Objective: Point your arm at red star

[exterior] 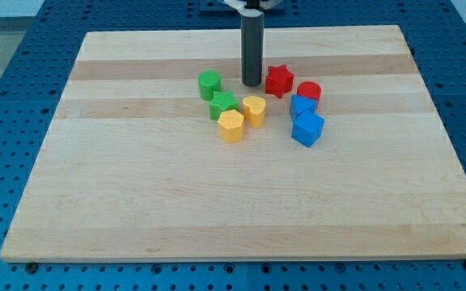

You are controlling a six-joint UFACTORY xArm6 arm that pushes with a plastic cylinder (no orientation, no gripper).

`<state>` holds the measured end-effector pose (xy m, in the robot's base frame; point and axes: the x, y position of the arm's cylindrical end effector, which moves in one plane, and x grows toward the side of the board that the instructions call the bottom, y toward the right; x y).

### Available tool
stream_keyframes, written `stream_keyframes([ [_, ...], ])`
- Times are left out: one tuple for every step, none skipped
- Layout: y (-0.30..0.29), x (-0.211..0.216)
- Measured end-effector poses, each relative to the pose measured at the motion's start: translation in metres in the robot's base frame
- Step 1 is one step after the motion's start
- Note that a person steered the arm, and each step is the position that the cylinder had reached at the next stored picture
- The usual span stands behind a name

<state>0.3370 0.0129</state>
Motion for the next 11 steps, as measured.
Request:
stream_keyframes([
  [0.0,0.003],
  [0.003,0.002],
  [0.018,0.001],
  [0.034,-0.002],
  [0.038,-0.01],
  [0.043,-0.016],
  [0.049,-0.02],
  [0.049,-0.023],
  [0.049,-0.025],
  [0.049,-0.026],
  [0.049,-0.026],
])
